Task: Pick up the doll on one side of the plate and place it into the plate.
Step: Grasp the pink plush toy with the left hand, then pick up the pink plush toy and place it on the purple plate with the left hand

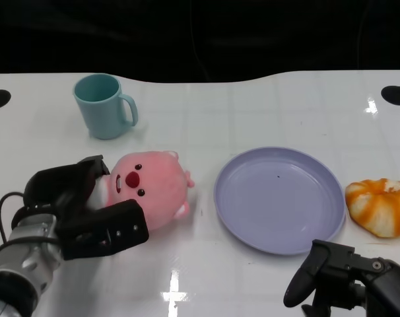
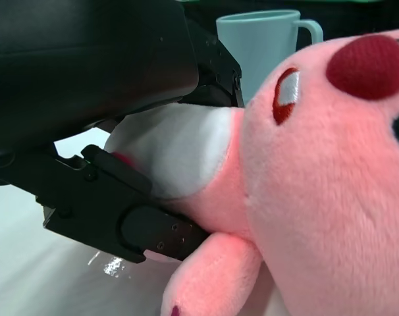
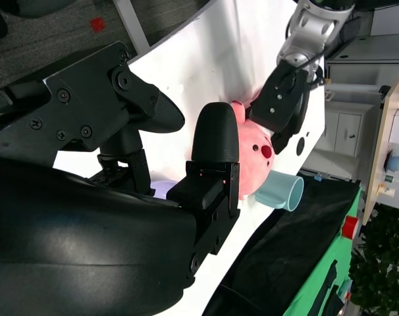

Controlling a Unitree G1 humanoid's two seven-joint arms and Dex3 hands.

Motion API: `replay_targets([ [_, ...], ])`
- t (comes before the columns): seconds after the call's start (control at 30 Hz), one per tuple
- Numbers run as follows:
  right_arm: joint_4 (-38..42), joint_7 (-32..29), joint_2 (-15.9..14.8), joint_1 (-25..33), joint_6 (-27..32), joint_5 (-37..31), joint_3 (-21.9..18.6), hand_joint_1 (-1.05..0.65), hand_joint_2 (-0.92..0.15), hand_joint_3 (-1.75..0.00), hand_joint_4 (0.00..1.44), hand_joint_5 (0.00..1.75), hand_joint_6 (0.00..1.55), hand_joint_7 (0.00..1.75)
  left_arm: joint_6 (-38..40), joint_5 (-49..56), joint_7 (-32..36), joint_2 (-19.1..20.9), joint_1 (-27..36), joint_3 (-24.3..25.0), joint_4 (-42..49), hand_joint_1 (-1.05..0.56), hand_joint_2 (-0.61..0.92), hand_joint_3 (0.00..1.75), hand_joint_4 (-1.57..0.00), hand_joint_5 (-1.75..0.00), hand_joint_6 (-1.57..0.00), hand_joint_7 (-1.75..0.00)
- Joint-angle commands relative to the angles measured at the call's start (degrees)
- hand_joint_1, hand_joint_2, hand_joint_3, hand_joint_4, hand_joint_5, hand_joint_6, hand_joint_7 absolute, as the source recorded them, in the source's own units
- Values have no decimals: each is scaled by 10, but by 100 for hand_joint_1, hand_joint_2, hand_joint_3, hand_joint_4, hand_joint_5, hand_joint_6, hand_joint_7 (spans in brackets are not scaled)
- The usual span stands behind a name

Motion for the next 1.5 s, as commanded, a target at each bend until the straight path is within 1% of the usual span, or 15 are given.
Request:
replay_targets([
  [0.03,-6,-1,-3,-1,2,5,-2,-13,-60,-106,65,166,57,135,-26,-31,9,10,30,29,-28,-16,61,92,-92,-175,-71,-175],
  [0.1,-5,-1,-3,0,1,5,-2,-13,-60,-106,65,166,57,135,-32,-48,2,14,39,46,-49,-17,57,104,-92,-175,-71,-175],
  [0.2,-6,-1,-3,0,3,5,-2,-13,-60,-105,65,166,57,135,-38,-59,-10,22,50,61,-79,-16,56,111,-94,-175,-74,-175],
  [0.23,-6,0,-3,0,4,7,-3,-13,-60,-105,65,166,57,136,-41,-63,-16,26,57,66,-100,-16,55,112,-94,-175,-74,-175],
  [0.33,-4,1,-3,-3,4,9,-6,-13,-60,-105,64,166,56,135,-50,-70,-29,36,78,79,-162,-13,45,127,-96,-175,-77,-175],
  [0.47,0,1,-4,-6,3,9,-6,-14,-60,-104,64,166,57,136,-48,-71,-43,37,98,88,-237,-11,38,138,-97,-175,-77,-175],
  [0.67,-1,1,-4,-6,5,7,-3,-13,-60,-105,65,166,57,136,-23,-57,-67,12,89,80,-324,-13,37,138,-95,-175,-76,-175],
  [0.73,-2,1,-4,-7,7,7,-2,-13,-60,-105,65,166,57,136,-14,-50,-77,2,78,74,-338,-13,39,132,-96,-175,-75,-175],
  [0.87,-1,-1,-2,-9,9,6,2,-13,-60,-105,65,166,57,136,6,-39,-94,-29,49,62,-340,-17,42,123,-93,-175,-71,-175],
  [1.03,-3,-3,-2,-9,8,2,8,-13,-60,-105,65,166,57,136,33,-31,-113,-75,3,39,-307,-18,39,126,-97,-175,-78,-175],
  [1.07,-3,-3,-1,-8,7,2,8,-13,-59,-105,65,166,57,136,44,-27,-118,-85,-6,33,-301,-18,38,121,-96,-175,-78,-169],
  [1.1,-3,-3,-1,-7,6,2,8,-13,-59,-105,65,166,57,136,60,-25,-127,-98,-16,28,-295,-18,38,118,-96,-175,-77,-171],
  [1.3,-6,-4,-1,-5,8,-1,15,-14,-58,-105,65,165,58,136,136,-28,-162,-158,-52,12,-272,-20,37,131,-98,-175,-79,-175],
  [1.4,-11,-7,1,-4,15,0,20,-13,-59,-106,64,164,57,135,194,-26,-173,-200,-72,4,-259,-19,39,123,-96,-175,-75,-175],
  [1.5,-14,-11,2,-4,20,0,24,-13,-60,-105,64,165,57,135,230,-23,-173,-224,-87,-5,-247,-19,43,114,-95,-175,-71,-175],
])
